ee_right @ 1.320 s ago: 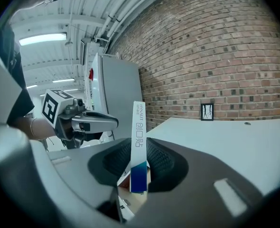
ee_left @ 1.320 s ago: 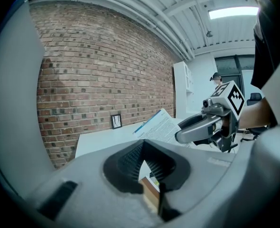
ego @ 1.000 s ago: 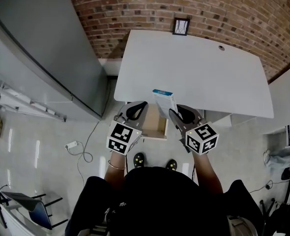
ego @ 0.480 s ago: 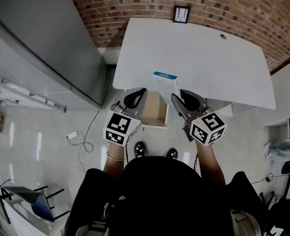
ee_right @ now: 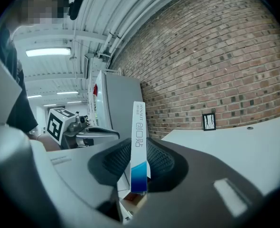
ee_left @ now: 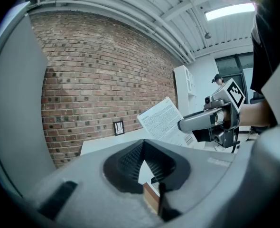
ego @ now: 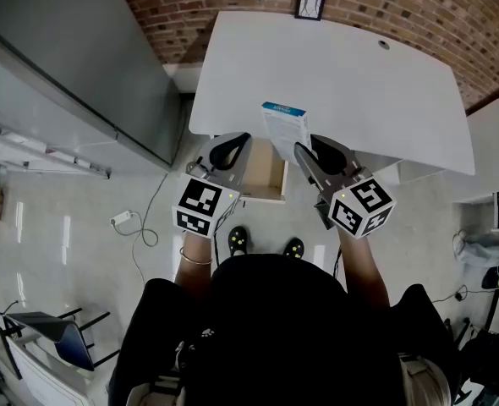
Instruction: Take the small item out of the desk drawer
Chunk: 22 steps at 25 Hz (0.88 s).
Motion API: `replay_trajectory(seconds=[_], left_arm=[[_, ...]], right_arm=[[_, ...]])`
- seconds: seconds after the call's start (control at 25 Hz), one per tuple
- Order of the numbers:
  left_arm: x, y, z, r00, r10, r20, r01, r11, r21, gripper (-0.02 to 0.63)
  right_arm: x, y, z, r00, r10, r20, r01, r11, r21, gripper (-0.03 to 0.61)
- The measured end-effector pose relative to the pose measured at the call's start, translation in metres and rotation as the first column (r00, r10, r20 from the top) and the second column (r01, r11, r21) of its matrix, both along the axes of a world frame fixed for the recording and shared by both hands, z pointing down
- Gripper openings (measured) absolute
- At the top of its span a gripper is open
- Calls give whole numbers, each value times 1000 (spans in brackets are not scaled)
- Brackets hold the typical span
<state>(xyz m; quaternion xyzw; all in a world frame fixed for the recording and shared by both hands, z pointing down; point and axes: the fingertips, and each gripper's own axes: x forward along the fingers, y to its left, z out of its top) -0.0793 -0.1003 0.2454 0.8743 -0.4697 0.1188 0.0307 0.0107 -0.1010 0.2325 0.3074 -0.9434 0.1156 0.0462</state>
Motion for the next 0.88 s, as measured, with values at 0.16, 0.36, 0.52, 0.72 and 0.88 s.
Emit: replay_trajectory(seconds=[0.16, 0.36, 0.52, 0.72, 0.88], left_arm=[[3, 2, 0, 1000, 1, 2, -1, 1000, -1, -2], [5, 3, 0, 1000, -2, 1, 2, 1000, 3, -2], [9, 4, 1, 1000, 2, 4, -2, 1000, 0, -2], [15, 4, 2, 1000, 8, 4, -8, 1000, -1, -2], [19, 2, 1, 1000, 10, 0, -10, 1000, 3, -2]], right_arm=[[2, 2, -1, 1000, -3, 1, 3, 1000, 3, 107], [3, 5, -1, 1000, -9, 4, 9, 1000, 4, 107], [6, 6, -2, 1000, -8, 4, 8, 1000, 3, 107], [12, 6, 0, 1000, -2, 5, 2, 1000, -1, 107], [17, 6, 0, 1000, 4, 5, -4, 1000, 0, 107]])
